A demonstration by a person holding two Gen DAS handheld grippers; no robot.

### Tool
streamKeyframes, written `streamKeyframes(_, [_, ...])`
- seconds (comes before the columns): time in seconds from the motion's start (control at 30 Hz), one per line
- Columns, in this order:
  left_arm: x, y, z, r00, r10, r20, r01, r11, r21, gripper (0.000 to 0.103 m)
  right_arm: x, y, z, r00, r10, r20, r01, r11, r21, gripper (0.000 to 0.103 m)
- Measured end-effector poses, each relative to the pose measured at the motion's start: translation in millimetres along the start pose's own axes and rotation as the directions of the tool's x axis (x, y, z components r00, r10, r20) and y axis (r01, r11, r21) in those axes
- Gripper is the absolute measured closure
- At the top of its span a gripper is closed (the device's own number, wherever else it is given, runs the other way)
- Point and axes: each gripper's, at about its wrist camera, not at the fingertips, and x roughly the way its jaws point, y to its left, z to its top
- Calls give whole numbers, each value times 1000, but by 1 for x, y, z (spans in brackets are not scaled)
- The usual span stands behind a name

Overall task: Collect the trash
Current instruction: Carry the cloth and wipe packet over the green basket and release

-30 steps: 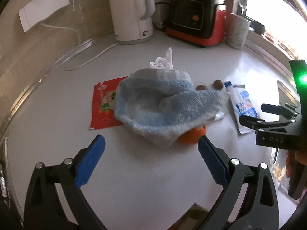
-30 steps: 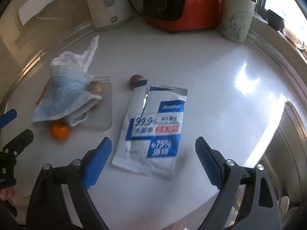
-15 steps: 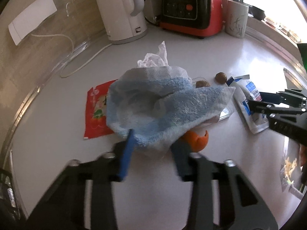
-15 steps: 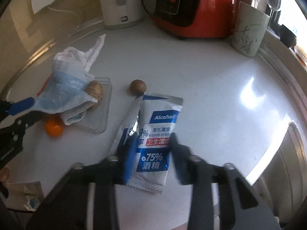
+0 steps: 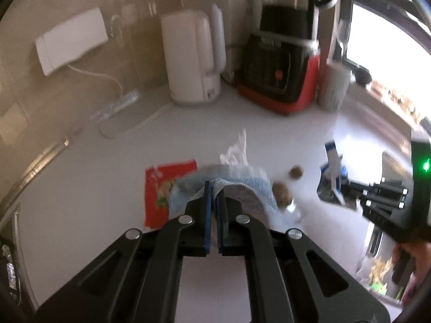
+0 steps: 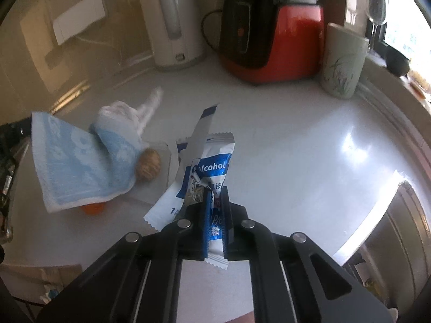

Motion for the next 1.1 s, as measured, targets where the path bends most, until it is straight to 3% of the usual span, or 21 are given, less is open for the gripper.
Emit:
streamKeyframes(0.33, [-77, 1, 52, 985, 10, 175, -5, 1000, -26, 100, -45, 24, -2, 997, 0, 79, 0, 1000, -10, 96])
streamKeyframes(0.53, [-120, 1, 61, 978, 19, 206, -19, 1000, 1, 100, -70, 39, -16, 994, -11, 104, 11, 1000, -5, 96])
streamKeyframes(0.7, [-147, 1, 28, 986, -32, 165, 26, 999, 38, 100, -99, 63, -40, 992, -30, 119, 33, 999, -17, 96])
streamKeyframes(0.9, [-160, -3, -41, 991, -120, 60, 113, 988, 103, 100, -131, 94, -84, 993, -44, 109, 45, 999, -5, 96])
streamKeyframes(1.1, [-163, -12, -116, 976, -209, -59, 216, 958, 190, 100, -158, 126, -136, 995, -61, 84, 58, 998, 38, 96])
